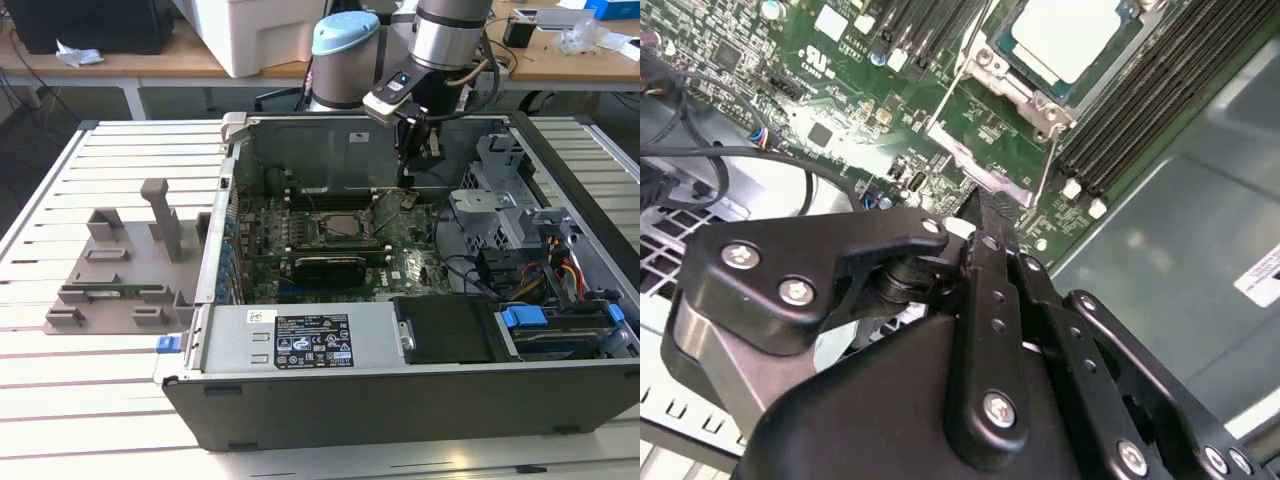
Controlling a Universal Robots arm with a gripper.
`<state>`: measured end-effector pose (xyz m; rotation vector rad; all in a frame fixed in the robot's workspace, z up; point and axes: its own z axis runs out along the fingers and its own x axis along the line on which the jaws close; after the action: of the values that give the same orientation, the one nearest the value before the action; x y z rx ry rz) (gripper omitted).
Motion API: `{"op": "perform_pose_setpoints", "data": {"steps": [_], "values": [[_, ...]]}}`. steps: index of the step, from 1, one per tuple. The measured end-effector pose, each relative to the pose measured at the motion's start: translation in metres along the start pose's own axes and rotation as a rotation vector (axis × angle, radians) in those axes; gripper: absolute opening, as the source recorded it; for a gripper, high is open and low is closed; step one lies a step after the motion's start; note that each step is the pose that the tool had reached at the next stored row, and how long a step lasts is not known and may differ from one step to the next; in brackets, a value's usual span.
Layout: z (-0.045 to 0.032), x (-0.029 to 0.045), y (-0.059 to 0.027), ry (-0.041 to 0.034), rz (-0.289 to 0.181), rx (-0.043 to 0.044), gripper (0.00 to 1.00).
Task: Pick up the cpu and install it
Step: 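Close the cpu cover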
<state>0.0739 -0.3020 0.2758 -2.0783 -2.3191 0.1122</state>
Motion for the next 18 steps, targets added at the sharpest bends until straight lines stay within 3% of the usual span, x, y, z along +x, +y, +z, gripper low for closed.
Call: {"op": "perform_pose_setpoints", "data": {"steps": [3,8,10,13,14,18], "values": [[0.0122,0.0002,0.0078,0.0002,0.003,0.0005,0.11],[0.0244,0.0012,0.0086,0.0004,0.003,0.0008,0.11],[0.0265,0.0018,0.0046,0.0001,0.003,0.0008,0.11],[0.0276,0.0033,-0.0085,0.0004,0.003,0.0008,0.11],[0.0281,0.0042,-0.0165,0.0005,0.003,0.0008,0.11],[0.0290,0.0056,-0.0302,0.0006,0.003,0.0007,0.11]]}}
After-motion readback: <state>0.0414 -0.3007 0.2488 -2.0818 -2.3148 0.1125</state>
